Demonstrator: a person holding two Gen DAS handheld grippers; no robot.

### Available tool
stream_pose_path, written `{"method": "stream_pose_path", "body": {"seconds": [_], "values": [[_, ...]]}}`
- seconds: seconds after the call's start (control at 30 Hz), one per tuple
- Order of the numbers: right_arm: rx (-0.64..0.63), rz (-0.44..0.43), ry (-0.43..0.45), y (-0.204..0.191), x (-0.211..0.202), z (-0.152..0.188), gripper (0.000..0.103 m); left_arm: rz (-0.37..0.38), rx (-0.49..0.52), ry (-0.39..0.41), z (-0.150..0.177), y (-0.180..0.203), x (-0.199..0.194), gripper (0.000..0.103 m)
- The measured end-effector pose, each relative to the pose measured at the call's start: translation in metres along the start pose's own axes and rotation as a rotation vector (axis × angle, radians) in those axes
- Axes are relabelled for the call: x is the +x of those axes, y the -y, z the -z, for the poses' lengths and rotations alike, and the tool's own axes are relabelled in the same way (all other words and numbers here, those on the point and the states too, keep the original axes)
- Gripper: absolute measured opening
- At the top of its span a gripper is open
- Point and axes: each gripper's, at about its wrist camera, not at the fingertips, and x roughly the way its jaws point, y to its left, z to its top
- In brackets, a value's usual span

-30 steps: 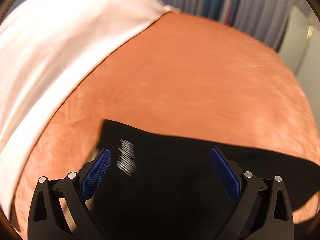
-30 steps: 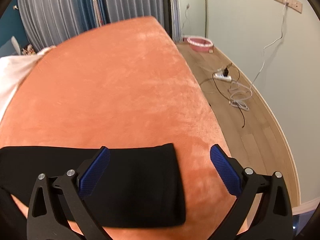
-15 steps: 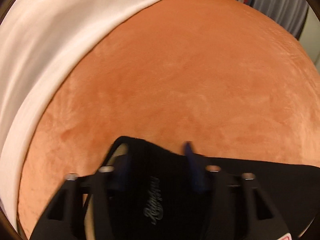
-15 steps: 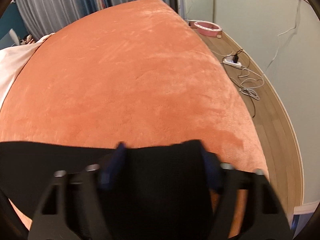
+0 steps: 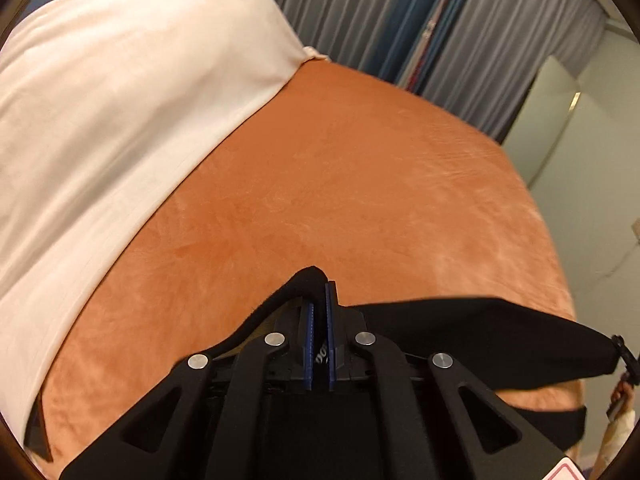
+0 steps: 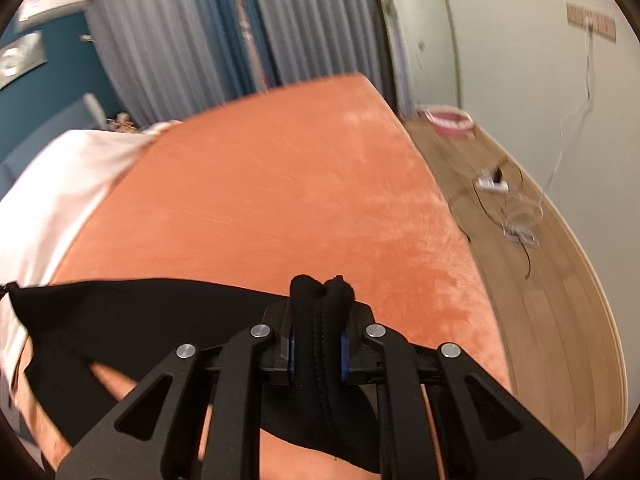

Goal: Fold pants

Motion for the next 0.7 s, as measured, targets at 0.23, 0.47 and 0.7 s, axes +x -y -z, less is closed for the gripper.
{"method": "stream_pose_path", "body": {"seconds": [0.23,0.47,0.7], "values": [[-0.003,-0.003,-0.017,0.006,-0.064,0.048,0.013,-0.001,0.061,-0.028,0.051,0.0,-0.054,0.003],[-0.031,0.014,-0.072,0.001,-0.077,0.102,0.013,0.018,0.026,-0.057,0.102,-0.019,-0.055,0.003],[0.028,0.023,-0.129,0.016,-0.068,0.153,0.014,-0.025,-0.002,-0.11,0.148,-0.04,-0.051,0.004]]}}
